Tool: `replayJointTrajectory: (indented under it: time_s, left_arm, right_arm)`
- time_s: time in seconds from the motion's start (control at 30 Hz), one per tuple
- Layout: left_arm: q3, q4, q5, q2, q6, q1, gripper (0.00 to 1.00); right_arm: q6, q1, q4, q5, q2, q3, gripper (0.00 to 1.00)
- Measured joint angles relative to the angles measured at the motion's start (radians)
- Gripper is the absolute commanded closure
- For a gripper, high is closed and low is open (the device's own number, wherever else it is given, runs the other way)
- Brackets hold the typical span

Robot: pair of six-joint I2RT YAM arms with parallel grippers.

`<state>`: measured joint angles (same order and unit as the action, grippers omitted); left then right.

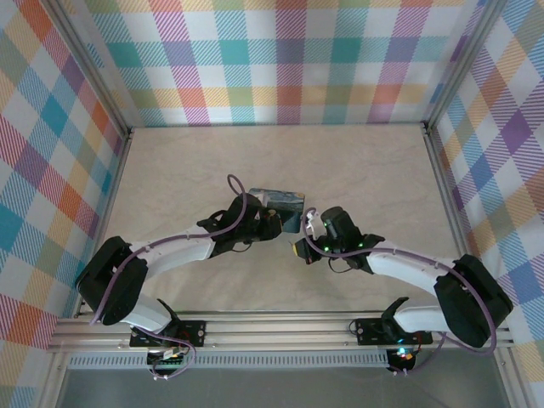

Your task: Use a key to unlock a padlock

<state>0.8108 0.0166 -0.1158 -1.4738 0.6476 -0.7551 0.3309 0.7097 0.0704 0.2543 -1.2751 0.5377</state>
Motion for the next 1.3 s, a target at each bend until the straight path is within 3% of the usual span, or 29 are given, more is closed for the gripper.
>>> replayJointTrajectory:
  time_s: [0.63, 1.3]
  left_arm:
    - [0.005, -0.019, -0.003, 0.013, 0.118, -0.001, 0.75]
    - [0.005, -0.019, -0.003, 0.017, 0.145, -0.001, 0.75]
  right_arm:
    - [-0.003, 0.067, 0.257, -0.112, -0.035, -0.046, 1.00]
    - [0.057, 0.070, 0.436, -0.142, -0.133, -0.067, 1.00]
